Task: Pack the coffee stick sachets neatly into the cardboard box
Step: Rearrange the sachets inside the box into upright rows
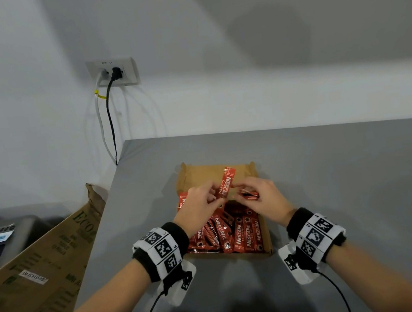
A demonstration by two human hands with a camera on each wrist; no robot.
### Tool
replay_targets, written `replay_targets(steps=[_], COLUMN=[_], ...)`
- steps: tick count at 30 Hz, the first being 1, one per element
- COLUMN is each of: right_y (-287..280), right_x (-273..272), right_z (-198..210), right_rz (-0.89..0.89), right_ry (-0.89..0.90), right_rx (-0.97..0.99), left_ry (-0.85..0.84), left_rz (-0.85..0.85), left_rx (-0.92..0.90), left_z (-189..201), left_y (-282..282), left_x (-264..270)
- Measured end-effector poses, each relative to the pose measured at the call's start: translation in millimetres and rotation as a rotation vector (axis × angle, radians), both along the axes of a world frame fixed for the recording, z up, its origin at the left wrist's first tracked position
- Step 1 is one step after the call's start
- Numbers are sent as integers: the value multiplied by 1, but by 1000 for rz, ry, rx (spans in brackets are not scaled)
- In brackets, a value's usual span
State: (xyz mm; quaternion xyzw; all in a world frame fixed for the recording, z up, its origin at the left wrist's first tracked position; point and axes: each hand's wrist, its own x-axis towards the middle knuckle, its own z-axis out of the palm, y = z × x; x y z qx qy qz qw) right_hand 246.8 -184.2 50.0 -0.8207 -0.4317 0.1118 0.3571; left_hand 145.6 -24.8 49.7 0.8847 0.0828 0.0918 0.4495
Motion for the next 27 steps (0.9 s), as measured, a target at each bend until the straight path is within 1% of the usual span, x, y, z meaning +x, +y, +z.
replay_targets(steps=[2, 4, 6, 7, 8, 10, 13, 14, 16, 19, 23, 27], right_y=[7, 9, 4, 0, -5, -15, -22, -22, -19, -11, 2, 7], right_x=[-5, -5, 0, 4, 9, 17, 19, 17, 13, 8, 3, 2], right_z=[-1, 0, 1, 1, 2, 3, 1, -1, -8, -16, -16, -17], right_rz=[-16, -75, -103, -116, -136, -184, -187, -163, -121, -105, -85, -80], right_ry=[-9, 42, 51, 31, 6, -41, -56, -58, -61, -112, -291, -348], right_rx=[70, 128, 136, 124, 101, 48, -41, -78, -157, -280, -513, -588], left_ry=[-27, -45, -20, 10, 46, 112, 253, 294, 341, 360, 376, 361], left_rz=[-38, -8, 14, -1, -35, -158, -386, -428, -442, -426, -440, -456], left_rx=[-1, -4, -10, 22, 90, 276, 649, 766, 896, 938, 945, 946], left_z=[1, 1, 2, 0, -2, -9, -26, -32, -39, -43, -42, -43], left_y=[-8, -13, -17, -20, -23, -33, -43, -44, -46, -47, -41, -37], left_x=[4, 10, 13, 12, 11, 5, 1, 1, 1, -1, -5, -12])
